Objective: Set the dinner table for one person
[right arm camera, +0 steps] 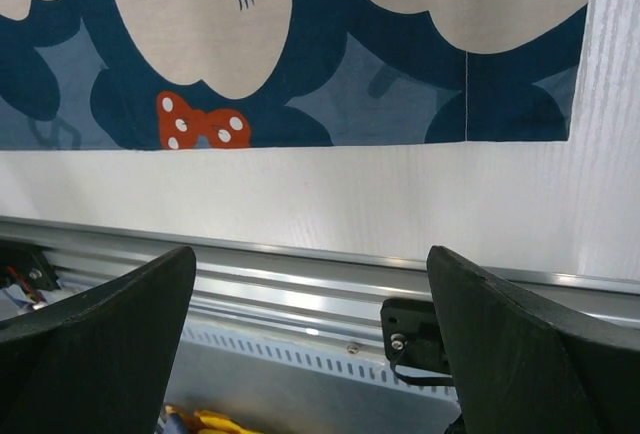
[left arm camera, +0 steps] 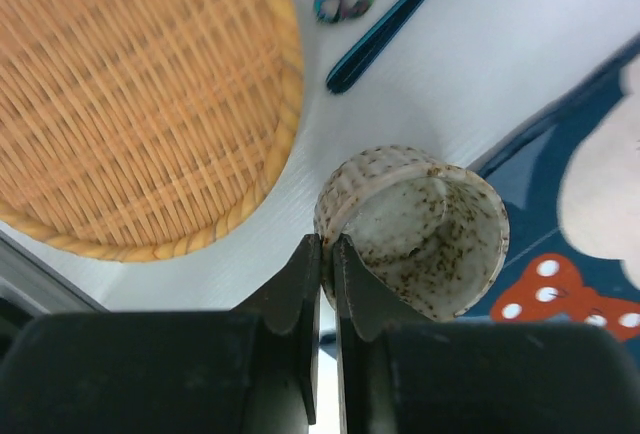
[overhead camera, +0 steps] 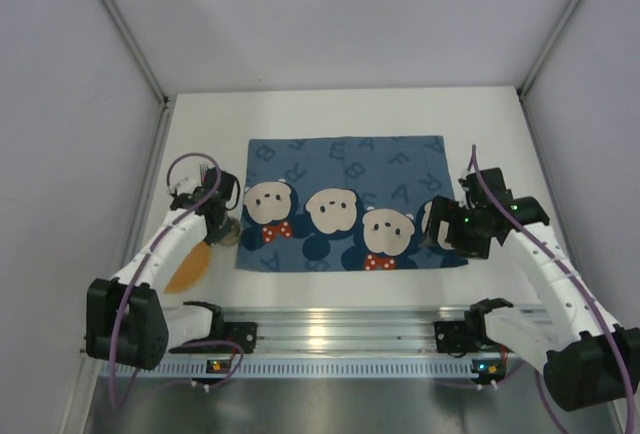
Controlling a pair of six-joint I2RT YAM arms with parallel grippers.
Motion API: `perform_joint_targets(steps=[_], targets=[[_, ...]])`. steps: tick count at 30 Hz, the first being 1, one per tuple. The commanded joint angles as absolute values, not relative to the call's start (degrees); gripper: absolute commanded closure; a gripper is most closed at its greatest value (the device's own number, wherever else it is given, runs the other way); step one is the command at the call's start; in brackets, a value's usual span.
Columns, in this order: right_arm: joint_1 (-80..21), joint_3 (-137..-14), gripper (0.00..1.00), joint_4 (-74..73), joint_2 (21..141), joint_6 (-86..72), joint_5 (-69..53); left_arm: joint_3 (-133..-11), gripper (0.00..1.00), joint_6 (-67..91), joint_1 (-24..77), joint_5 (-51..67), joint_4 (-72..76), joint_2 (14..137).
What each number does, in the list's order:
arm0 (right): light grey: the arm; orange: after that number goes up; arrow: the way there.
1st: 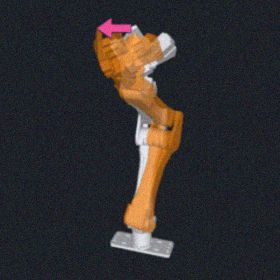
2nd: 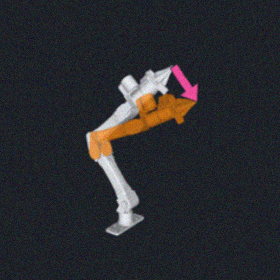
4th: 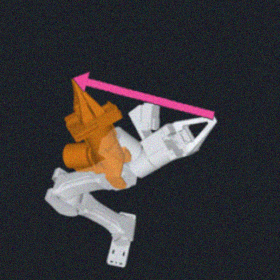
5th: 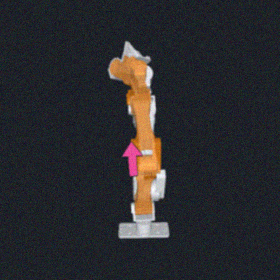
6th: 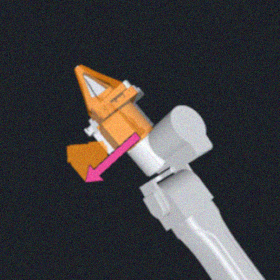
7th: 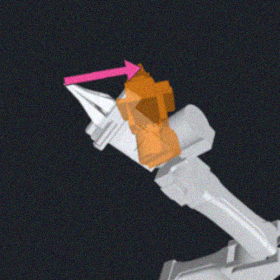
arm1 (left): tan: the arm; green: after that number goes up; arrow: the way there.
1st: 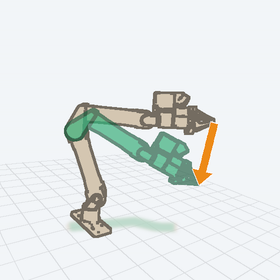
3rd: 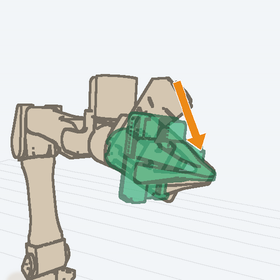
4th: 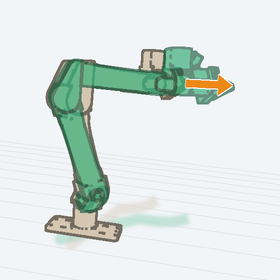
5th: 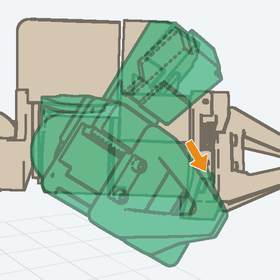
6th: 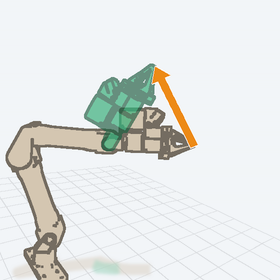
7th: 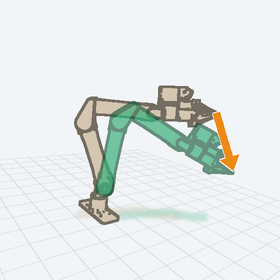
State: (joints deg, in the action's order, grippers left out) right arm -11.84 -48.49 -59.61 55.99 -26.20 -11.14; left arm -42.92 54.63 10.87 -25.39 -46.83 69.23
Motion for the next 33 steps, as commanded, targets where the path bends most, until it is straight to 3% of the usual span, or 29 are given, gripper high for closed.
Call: perform_joint_targets(steps=[1, 6, 10, 17, 24, 33], targets=[[-11.34, -50.97, 0.00, -57.83, 56.42, -27.33, -13.27, -50.26, 1.00, 48.26, 10.46, -29.79, -47.19, 66.54], [-11.43, -52.82, 0.00, -55.46, 57.48, -27.60, -18.27, -58.62, 1.00, 42.55, 10.55, -24.80, -46.68, 67.23], [-12.13, -55.28, 0.00, -51.60, 59.14, -29.26, -25.30, -59.33, 1.00, 37.80, 13.26, -11.01, -39.03, 69.16], [-17.74, -64.75, 0.00, -43.25, 65.03, -34.54, -32.00, -68.27, 1.00, 37.79, 35.82, -14.59, -36.74, 78.56], [-21.44, -69.79, 0.25, -45.88, 72.50, -34.19, -25.14, -79.00, 1.00, 39.29, 47.54, -15.47, -36.83, 88.50], [-23.11, -66.98, 0.39, -44.74, 74.53, -34.45, -20.74, -88.06, 1.00, 38.41, 57.56, -15.47, -37.18, 97.46]])
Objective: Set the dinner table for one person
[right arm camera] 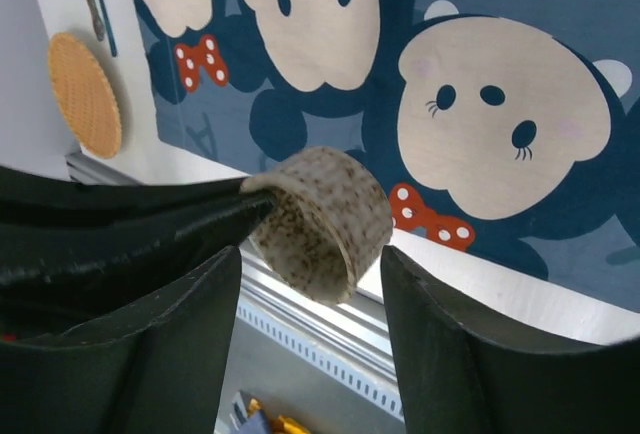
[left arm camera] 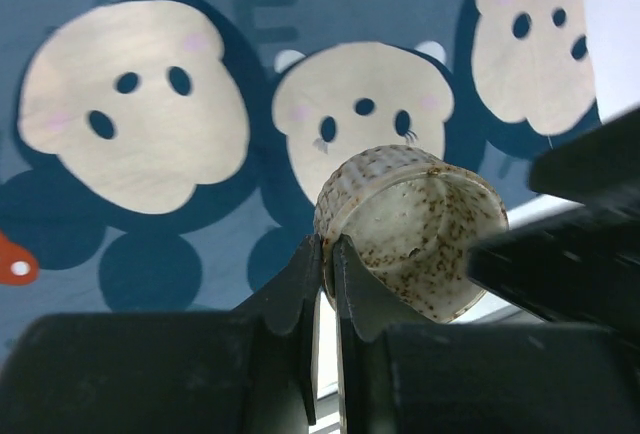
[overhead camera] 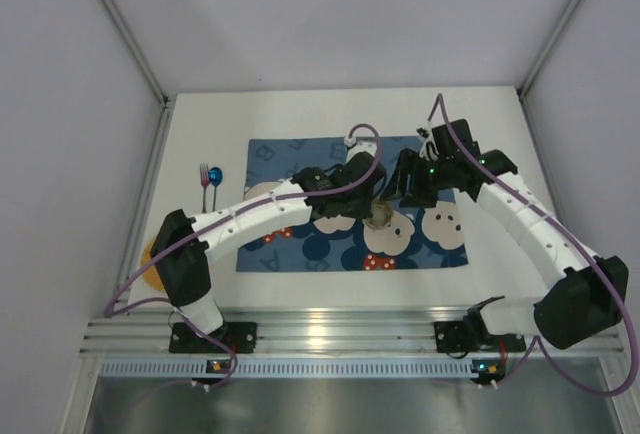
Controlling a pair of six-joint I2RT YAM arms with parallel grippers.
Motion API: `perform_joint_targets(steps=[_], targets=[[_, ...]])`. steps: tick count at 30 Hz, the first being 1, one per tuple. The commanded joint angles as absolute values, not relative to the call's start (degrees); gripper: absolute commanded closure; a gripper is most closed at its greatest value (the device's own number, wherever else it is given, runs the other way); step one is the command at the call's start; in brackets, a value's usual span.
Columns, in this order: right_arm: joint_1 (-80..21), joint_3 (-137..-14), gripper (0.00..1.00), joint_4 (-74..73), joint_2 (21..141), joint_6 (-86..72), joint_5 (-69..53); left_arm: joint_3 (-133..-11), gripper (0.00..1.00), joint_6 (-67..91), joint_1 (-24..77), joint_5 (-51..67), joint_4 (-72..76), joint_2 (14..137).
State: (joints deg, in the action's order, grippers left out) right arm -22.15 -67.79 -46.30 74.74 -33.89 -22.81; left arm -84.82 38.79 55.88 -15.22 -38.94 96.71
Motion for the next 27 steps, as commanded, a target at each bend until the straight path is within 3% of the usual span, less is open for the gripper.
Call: perform_joint_targets(steps=[1, 2, 5, 10, 17, 27], targets=[[-23.29, -66.10, 0.42, -44.56, 74.62, -34.54, -20.39, -88.50, 1.00, 38.58, 58.61, -15.38, -37.09, 97.73], [-23.29, -65.66, 0.52, -44.56, 74.62, -34.63, -19.78, -88.77, 1.00, 38.50, 59.06, -15.73, -36.92, 98.26], [-23.20, -63.73, 0.67, -44.65, 74.71, -34.45, -18.28, -89.38, 1.00, 38.67, 60.47, -16.52, -36.91, 98.26], [-23.20, -61.18, 0.73, -45.17, 74.27, -33.66, -15.56, -89.82, 1.00, 38.24, 60.56, -17.31, -37.18, 97.56], [-23.73, -61.17, 1.00, -46.23, 75.67, -32.35, -13.36, -92.10, 1.00, 36.92, 60.56, -16.79, -37.09, 98.52], [-25.58, -61.44, 1.00, -46.49, 77.61, -31.55, -12.92, -98.70, 1.00, 33.57, 59.59, -15.82, -36.74, 103.26]])
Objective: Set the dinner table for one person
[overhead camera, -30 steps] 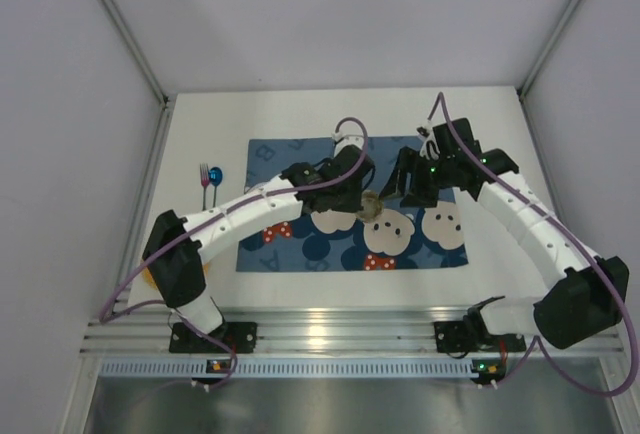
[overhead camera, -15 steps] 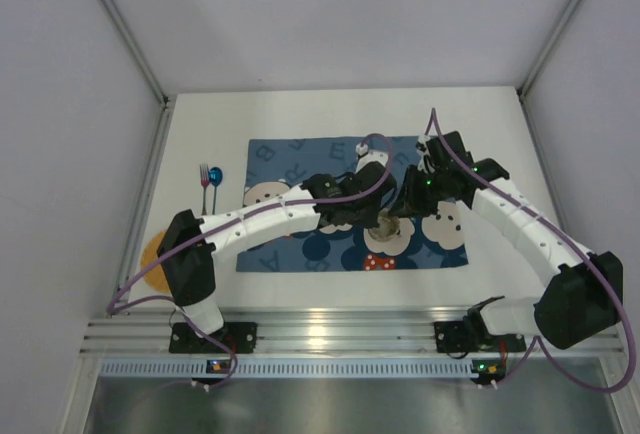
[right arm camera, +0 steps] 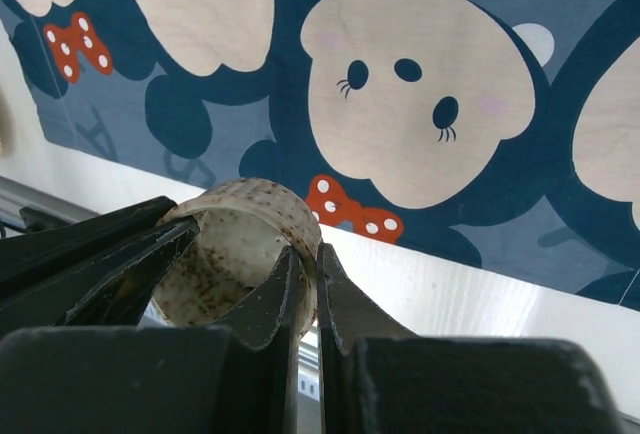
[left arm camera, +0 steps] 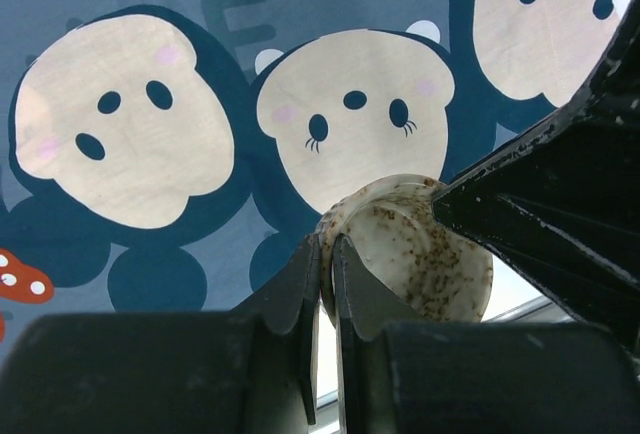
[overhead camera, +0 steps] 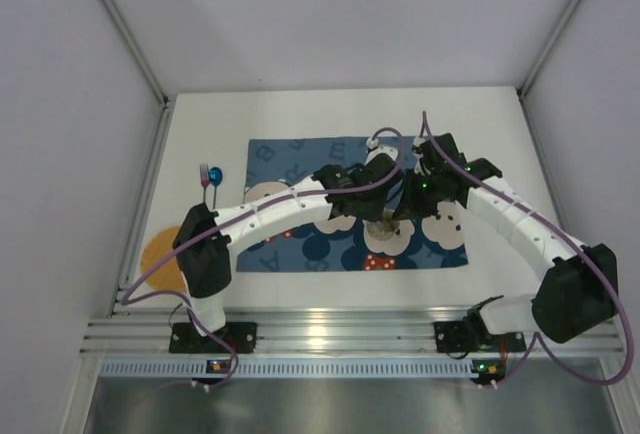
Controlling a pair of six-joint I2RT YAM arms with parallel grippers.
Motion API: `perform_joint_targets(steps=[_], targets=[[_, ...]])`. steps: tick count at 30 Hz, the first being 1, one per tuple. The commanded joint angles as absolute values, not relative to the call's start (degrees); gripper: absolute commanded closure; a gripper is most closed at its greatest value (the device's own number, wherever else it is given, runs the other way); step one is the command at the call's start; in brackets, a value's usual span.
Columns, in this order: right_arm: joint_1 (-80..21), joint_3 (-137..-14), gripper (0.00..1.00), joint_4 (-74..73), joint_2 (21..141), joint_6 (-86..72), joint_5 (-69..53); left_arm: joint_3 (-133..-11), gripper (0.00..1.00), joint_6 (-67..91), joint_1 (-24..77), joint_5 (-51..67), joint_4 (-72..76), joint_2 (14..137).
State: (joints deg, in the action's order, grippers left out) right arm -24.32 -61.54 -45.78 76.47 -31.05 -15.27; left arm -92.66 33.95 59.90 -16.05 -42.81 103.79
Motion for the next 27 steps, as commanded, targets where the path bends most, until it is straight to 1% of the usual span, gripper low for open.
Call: perform_joint_targets(steps=[1, 5, 7, 8, 14, 16, 18, 19, 21, 22, 25, 27], targets=[[-25.58, -61.52, 1.00, -46.32, 77.61, -31.55, -12.75, -99.75, 0.93, 33.49, 59.15, -15.56, -36.83, 103.53], [-25.58, -62.66, 1.00, -46.41, 77.87, -31.47, -10.73, -101.16, 0.80, 33.40, 58.19, -14.85, -37.09, 104.33], [-25.58, -63.80, 1.00, -46.58, 78.66, -31.29, -9.94, -101.08, 0.77, 33.40, 57.57, -14.50, -36.91, 104.06], [-25.66, -64.33, 1.00, -46.58, 79.01, -31.29, -9.32, -100.99, 0.71, 33.31, 57.31, -14.33, -36.91, 104.06], [-25.40, -67.58, 1.00, -46.93, 81.91, -31.29, -7.21, -99.06, 0.68, 33.31, 55.29, -14.33, -37.00, 102.75], [-25.14, -68.98, 1.00, -47.19, 83.23, -30.94, -6.42, -98.44, 0.65, 33.22, 54.59, -14.68, -37.18, 101.87], [-24.35, -70.31, 1.00, -47.28, 84.80, -30.50, -5.54, -98.00, 0.57, 32.96, 54.06, -15.20, -37.44, 100.56], [-23.30, -72.05, 1.00, -47.46, 85.51, -30.41, -5.19, -97.56, 0.48, 32.96, 53.44, -15.99, -37.62, 100.02], [-21.72, -74.17, 1.00, -47.46, 87.70, -29.97, -5.19, -96.60, 0.42, 32.78, 52.48, -16.26, -38.06, 98.10], [-19.97, -76.44, 1.00, -47.55, 88.58, -29.97, -4.92, -95.37, 0.40, 32.70, 51.34, -16.17, -38.14, 97.30], [-15.49, -81.19, 1.00, -47.46, 92.71, -29.27, -4.92, -91.78, 0.32, 32.52, 48.27, -16.44, -38.76, 93.70], [-13.37, -83.57, 1.00, -47.46, 96.57, -28.92, -5.01, -89.48, 0.30, 32.34, 46.42, -16.35, -39.37, 90.55]])
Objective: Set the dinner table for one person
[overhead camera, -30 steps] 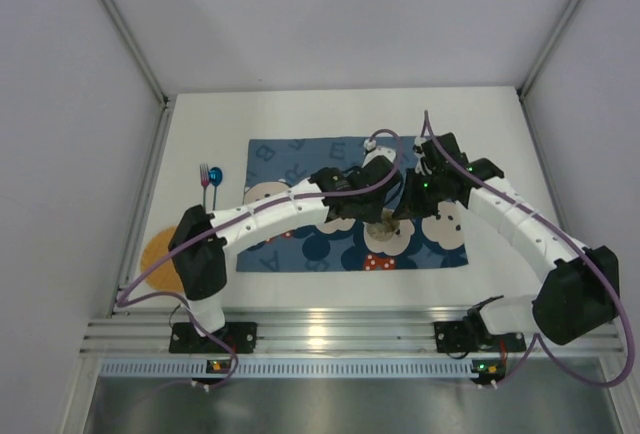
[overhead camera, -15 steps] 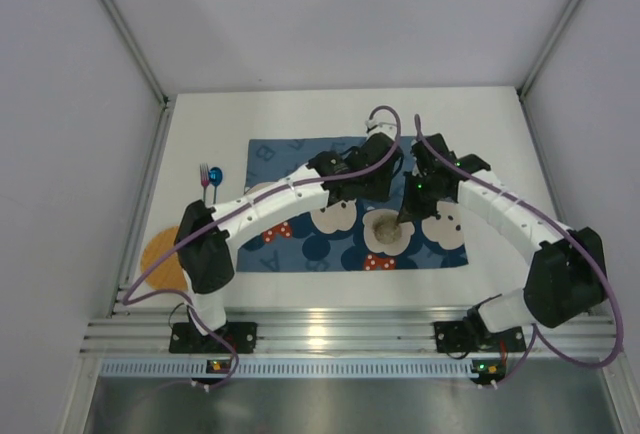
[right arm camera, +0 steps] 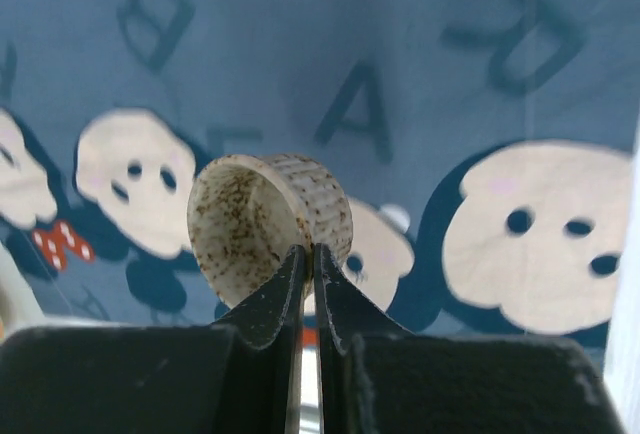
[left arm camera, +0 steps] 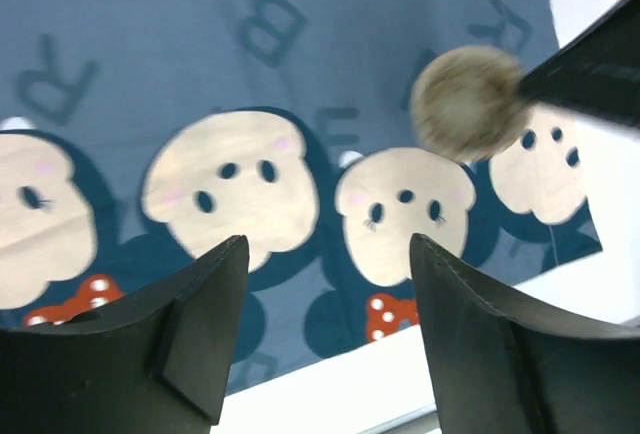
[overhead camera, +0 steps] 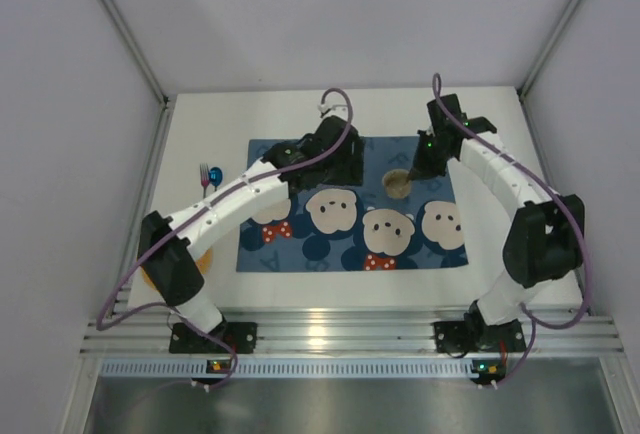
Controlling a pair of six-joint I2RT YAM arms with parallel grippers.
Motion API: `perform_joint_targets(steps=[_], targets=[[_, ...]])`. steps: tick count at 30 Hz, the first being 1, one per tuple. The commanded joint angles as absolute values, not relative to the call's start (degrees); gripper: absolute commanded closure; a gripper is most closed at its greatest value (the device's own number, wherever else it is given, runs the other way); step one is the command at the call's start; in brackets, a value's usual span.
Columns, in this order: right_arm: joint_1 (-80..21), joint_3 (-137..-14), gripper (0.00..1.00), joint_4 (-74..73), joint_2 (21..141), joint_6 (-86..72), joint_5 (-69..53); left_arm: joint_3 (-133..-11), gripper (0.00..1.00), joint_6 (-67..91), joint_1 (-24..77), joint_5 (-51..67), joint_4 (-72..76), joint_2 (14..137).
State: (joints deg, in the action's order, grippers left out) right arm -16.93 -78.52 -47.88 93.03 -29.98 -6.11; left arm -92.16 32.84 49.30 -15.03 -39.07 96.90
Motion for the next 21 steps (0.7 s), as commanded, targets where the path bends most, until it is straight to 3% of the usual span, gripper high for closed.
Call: perform_joint_targets(steps=[1, 2, 10, 21], targets=[[-11.62, -86.19, 1.00, -47.37, 97.81, -28.74, -4.92, -87.30, 0.28, 32.00, 44.32, -16.26, -39.64, 89.22], [-10.82, -87.53, 1.00, -47.37, 99.30, -28.31, -4.83, -86.23, 0.21, 31.82, 43.25, -16.35, -40.07, 87.03], [-6.68, -98.70, 1.00, -45.01, 112.58, -28.39, -2.82, -77.35, 0.18, 30.06, 32.09, -15.47, -44.81, 77.44], [-5.01, -92.13, 1.00, -31.39, 116.55, -30.76, -3.17, -74.26, 0.15, 26.99, 24.45, -15.47, -48.60, 73.56]])
